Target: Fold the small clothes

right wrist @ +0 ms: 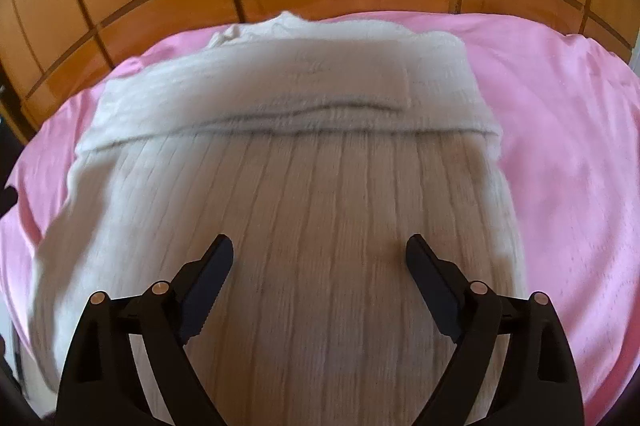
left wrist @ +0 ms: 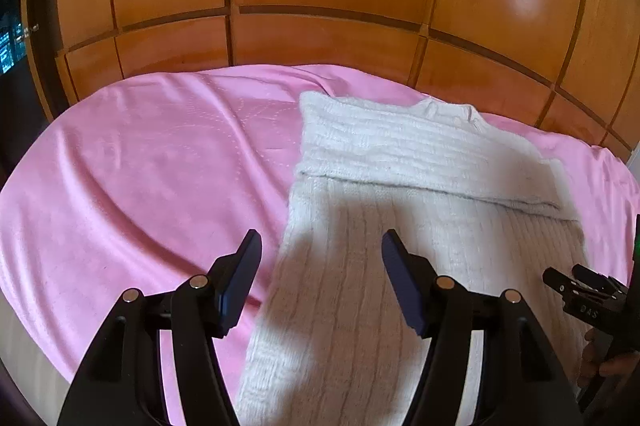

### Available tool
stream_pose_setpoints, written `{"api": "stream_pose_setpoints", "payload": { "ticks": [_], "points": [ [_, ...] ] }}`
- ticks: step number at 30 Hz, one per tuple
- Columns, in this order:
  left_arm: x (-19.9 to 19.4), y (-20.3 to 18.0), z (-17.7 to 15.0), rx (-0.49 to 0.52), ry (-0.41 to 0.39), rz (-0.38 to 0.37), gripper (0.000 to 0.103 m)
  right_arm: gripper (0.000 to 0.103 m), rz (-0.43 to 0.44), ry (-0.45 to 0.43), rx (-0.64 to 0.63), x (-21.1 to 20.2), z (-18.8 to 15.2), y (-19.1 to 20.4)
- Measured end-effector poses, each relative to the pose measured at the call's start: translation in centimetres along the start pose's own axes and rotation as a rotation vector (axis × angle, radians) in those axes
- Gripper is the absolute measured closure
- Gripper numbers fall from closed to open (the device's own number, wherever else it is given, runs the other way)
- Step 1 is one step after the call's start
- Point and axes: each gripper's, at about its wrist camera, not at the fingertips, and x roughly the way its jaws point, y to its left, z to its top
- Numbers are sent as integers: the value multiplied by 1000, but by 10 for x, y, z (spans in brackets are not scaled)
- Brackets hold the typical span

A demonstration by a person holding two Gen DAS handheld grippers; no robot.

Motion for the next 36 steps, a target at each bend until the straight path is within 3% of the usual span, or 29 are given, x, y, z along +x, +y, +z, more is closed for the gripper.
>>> {"api": "stream_pose_setpoints", "payload": {
  "ticks": [11,20,36],
  "points": [
    [-19,10,-22,-3,1,7,35,14,-1,25,-21,-23,-34,-6],
    [-16,28,-40,-20,39,24,35,14,9,22,-4,-45,-39,-15],
    [-14,47,-66,-15,98,64,35,14,-70,13,115,-79,-57,-76]
  ]
}}
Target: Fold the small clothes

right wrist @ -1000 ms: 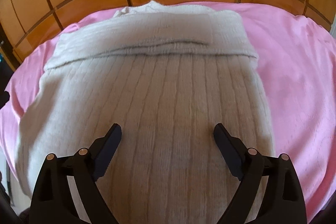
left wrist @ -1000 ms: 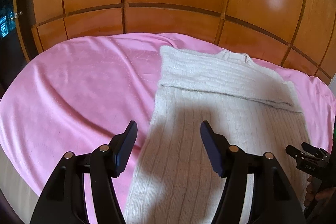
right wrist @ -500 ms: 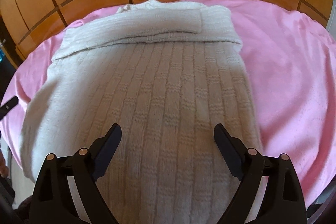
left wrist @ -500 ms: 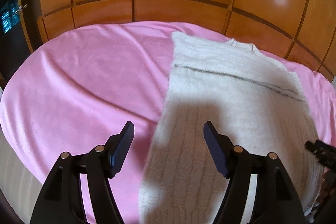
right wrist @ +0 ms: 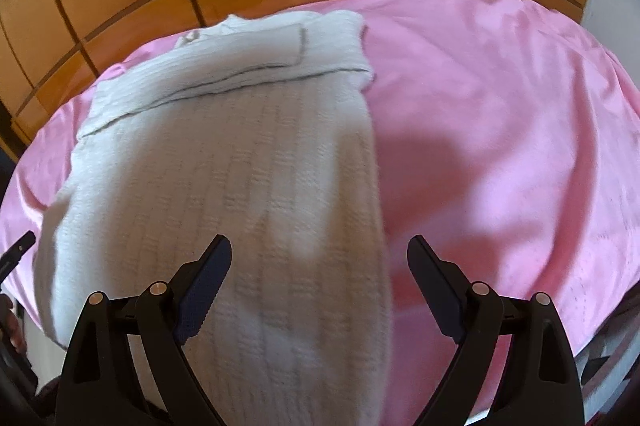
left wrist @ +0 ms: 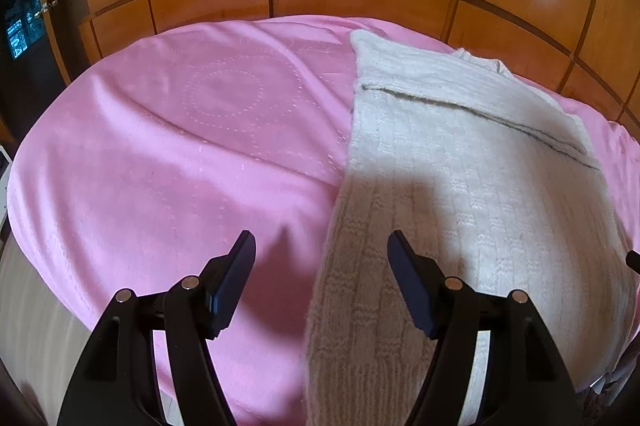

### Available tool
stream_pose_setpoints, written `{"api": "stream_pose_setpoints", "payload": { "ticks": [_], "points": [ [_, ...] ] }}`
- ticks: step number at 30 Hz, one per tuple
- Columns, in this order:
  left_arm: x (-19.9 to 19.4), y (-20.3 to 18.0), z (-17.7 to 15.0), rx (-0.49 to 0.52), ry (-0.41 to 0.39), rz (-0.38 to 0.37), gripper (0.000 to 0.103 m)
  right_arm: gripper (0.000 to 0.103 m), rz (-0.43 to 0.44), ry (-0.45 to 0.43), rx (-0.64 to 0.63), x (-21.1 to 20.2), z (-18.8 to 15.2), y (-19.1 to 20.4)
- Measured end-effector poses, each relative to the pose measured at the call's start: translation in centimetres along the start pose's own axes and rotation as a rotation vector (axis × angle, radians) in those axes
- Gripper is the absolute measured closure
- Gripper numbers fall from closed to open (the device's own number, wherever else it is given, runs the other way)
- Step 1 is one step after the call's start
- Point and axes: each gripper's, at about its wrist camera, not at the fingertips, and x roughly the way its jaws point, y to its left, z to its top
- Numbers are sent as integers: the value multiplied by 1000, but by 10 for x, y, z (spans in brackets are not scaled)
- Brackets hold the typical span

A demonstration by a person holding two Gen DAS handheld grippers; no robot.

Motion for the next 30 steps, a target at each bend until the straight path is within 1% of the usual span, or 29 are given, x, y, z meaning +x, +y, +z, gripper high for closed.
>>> {"api": "stream_pose_setpoints", "payload": {
  "ticks": [10,15,20,23,24,26,27,28,29,30],
  "points": [
    [-7,-5,-7,37,7,-7,35,14,-13,28,55,-5,-18,-28],
    [-8,-6,-11,50,13,-9,35,14,16,61,65,-4,-27,-33],
    [-6,-4,-18,70,38,-29,35,14,74,107,87,-3,-39,-34],
    [-2,-1,-28,87,81,-78,40,14,119,125,111,-5,-46,-35],
    [-1,2,-32,88,105,-116,45,14,140,128,115,-7,-48,-35],
    [-2,6,-38,85,118,-162,49,14,185,139,118,-10,-52,-33],
    [-4,8,-41,88,126,-198,56,14,202,148,115,-11,-54,-32],
    [-4,9,-43,92,135,-226,61,17,219,157,113,-11,-56,-30],
    [-5,9,-45,99,142,-251,61,19,245,171,107,-11,-59,-28],
    [-5,10,-46,106,146,-278,61,23,254,181,101,-10,-59,-25]
  ]
}}
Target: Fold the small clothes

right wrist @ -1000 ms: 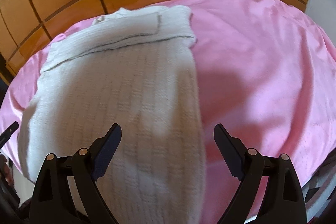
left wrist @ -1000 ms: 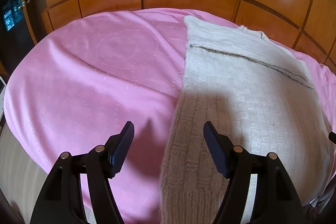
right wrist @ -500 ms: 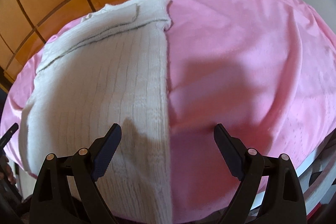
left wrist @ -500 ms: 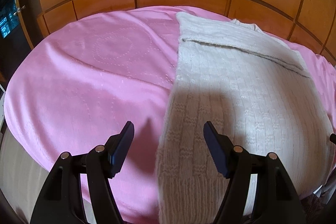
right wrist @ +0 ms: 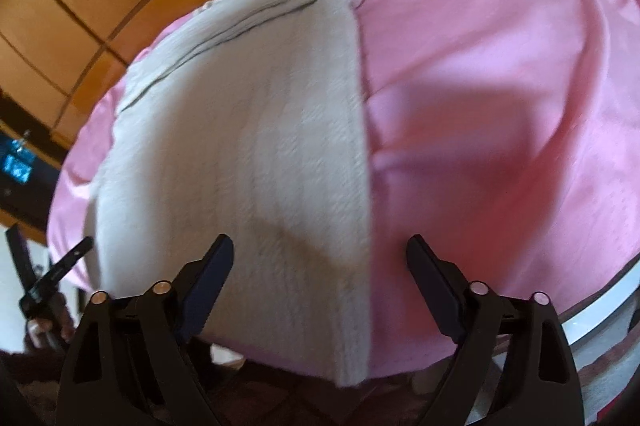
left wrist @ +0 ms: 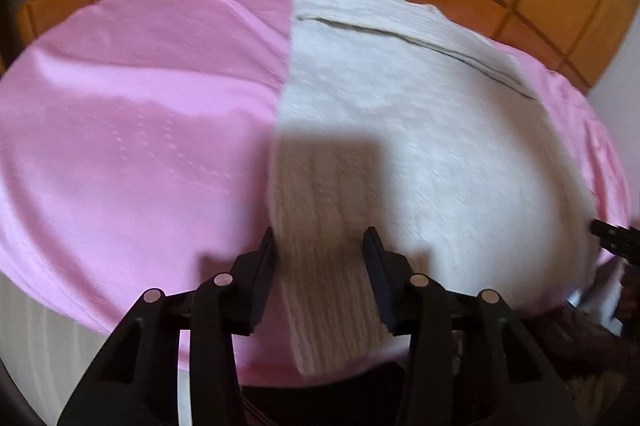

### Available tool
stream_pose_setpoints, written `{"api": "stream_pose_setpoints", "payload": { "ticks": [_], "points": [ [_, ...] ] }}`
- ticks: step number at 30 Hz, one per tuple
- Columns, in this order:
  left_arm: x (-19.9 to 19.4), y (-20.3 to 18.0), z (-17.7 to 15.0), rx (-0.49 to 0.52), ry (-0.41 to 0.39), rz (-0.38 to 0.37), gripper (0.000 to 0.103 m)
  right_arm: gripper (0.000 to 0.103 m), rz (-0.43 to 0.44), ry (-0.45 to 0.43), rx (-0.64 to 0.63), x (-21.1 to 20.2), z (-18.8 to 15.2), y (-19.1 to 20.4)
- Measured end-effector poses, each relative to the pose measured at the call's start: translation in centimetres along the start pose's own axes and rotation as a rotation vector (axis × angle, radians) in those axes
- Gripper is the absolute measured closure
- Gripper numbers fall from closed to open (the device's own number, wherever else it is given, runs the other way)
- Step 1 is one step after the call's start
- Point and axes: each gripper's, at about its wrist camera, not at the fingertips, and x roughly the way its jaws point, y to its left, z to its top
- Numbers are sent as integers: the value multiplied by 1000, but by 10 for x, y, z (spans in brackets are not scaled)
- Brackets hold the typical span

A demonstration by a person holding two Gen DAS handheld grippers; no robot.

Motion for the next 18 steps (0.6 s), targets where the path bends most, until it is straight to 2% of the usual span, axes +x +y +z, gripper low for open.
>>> {"api": "stream_pose_setpoints", "payload": {
  "ticks": [1,2,3,4,5,6,7,12,15,18],
  "points": [
    [0,-1,-2,8,7,-29,64,25,4,9,-10,1,-1,2],
    [0,-2,-3,17,16,-55,67,33,6,17,-23,3,-2,5],
    [1,-3,-4,26,21,-68,74,46,8,24,-33,3,-2,6],
    [1,-5,-6,35,25,-80,89,64,7,31,-45,4,-2,8],
    [0,-7,-7,46,27,-92,96,72,10,40,-59,5,-2,9],
    [-2,-9,-7,62,18,-104,96,84,15,52,-78,6,-1,13],
    [-6,-11,-6,68,8,-112,96,89,18,56,-104,5,0,18],
    [-32,-2,12,-7,-57,-244,97,91,90,-21,-144,-18,21,36],
    [-38,2,39,-45,-100,-310,97,91,143,-83,-112,-25,45,41],
    [-33,-1,70,-66,-122,-344,97,92,170,-132,-67,-24,76,43]
  ]
}}
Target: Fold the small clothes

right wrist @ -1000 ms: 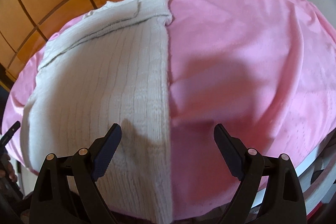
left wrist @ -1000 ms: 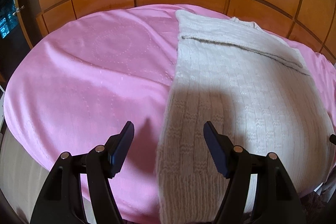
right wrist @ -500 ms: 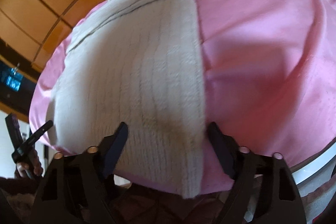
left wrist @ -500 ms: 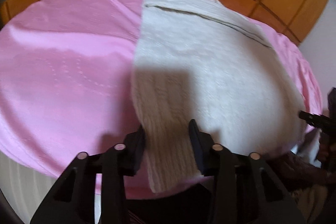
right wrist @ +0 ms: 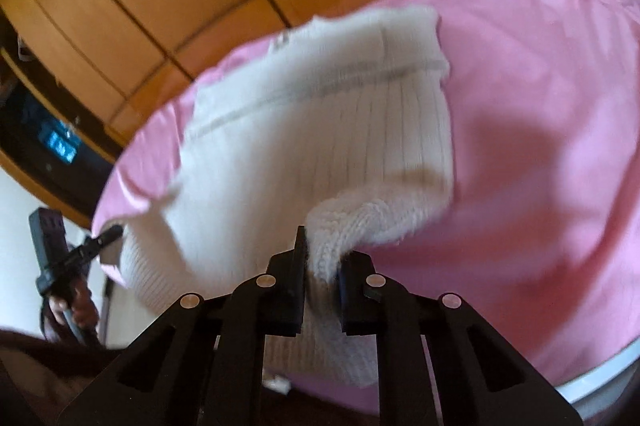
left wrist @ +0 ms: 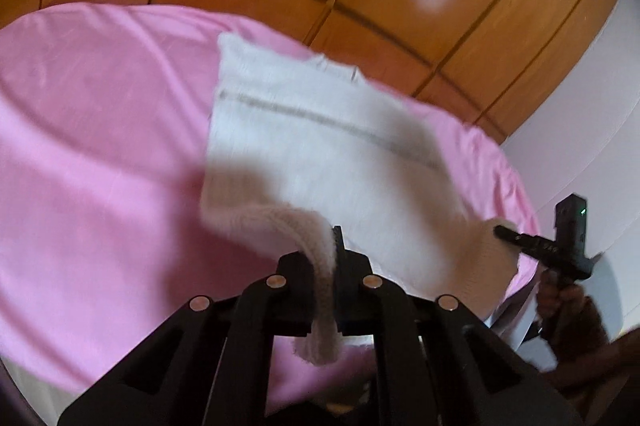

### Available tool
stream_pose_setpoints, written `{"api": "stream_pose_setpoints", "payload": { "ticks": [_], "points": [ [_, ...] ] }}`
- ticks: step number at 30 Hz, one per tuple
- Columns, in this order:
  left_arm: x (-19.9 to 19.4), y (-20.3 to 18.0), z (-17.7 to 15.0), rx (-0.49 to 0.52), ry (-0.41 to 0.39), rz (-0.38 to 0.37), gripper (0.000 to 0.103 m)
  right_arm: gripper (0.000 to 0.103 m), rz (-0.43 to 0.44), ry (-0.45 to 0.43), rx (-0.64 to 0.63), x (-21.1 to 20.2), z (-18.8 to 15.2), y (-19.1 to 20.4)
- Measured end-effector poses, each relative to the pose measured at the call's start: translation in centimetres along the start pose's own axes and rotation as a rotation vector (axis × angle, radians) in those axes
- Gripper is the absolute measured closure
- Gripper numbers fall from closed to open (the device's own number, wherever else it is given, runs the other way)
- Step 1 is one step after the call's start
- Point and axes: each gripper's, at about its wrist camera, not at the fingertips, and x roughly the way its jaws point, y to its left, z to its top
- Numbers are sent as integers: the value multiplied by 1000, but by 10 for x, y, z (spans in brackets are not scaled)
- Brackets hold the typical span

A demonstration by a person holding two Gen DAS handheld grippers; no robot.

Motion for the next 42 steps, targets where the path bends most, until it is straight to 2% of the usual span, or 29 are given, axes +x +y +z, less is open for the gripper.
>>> {"api": "stream_pose_setpoints", "payload": {
  "ticks": [6,8,9,10,11,12,13,16,19,21,23,24,25,26,27,28,30,36,39,42],
  "points": [
    [53,8,68,-40,-1,80,94,92,-27,-40,111,42,57,-13],
    [69,14,86,-72,-10,130,85,92,-37,-45,118,52,69,-15],
    [74,21,93,-106,-18,135,71,88,-19,-56,133,57,75,-17],
    [75,25,96,-124,-31,140,61,70,6,-58,158,59,80,-22],
    [75,29,96,-142,-45,158,57,56,34,-59,199,60,83,-27],
    [74,34,95,-155,-47,172,54,27,29,-76,208,56,82,-29],
    [74,39,91,-161,-33,171,54,22,19,-102,202,51,81,-30],
    [77,53,75,-166,5,177,54,22,2,-94,185,40,65,-38],
    [78,63,51,-181,45,124,51,22,-70,-71,138,39,43,-43],
    [82,65,36,-185,67,97,51,22,-99,-34,109,50,29,-42],
    [87,64,26,-172,77,106,52,27,-132,-10,56,64,21,-35],
    [89,63,25,-158,76,117,62,31,-162,-8,23,73,20,-29],
    [91,61,26,-143,85,128,86,42,-184,-10,4,79,20,-24],
    [94,61,28,-139,100,138,90,52,-201,-14,-5,83,23,-21],
    [94,61,30,-143,100,142,93,74,-197,-9,-4,87,27,-18],
    [92,58,33,-136,91,152,94,79,-193,-4,0,87,30,-16],
    [85,52,35,-111,79,171,95,83,-207,-17,-18,79,32,-7],
    [40,47,24,-117,34,132,97,86,-137,-90,4,24,20,2],
    [22,42,15,-126,27,119,97,86,-125,-89,-5,5,6,9],
    [0,40,-8,-149,38,107,97,86,-128,-58,-17,-14,-17,8]
  ]
}}
